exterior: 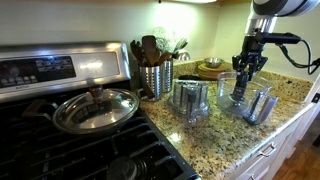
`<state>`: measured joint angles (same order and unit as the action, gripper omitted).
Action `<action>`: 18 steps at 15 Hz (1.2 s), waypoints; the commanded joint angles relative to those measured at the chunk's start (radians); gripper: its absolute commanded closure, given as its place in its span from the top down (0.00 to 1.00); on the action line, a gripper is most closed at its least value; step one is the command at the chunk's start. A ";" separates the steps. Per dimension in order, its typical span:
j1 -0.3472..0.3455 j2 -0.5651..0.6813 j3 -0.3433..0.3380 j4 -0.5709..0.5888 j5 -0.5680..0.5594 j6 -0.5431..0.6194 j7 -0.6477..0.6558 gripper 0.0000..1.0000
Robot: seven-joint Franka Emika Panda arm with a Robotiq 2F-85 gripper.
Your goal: Remove the black object out of the jar
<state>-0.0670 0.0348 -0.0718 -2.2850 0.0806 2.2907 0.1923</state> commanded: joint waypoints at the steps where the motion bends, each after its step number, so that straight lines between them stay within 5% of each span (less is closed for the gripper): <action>1: 0.000 -0.105 0.000 -0.017 -0.023 -0.084 0.014 0.19; 18: 0.056 -0.383 0.120 -0.018 -0.027 -0.283 0.047 0.19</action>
<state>-0.0384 -0.2727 0.0255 -2.2602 0.0327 2.0298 0.2035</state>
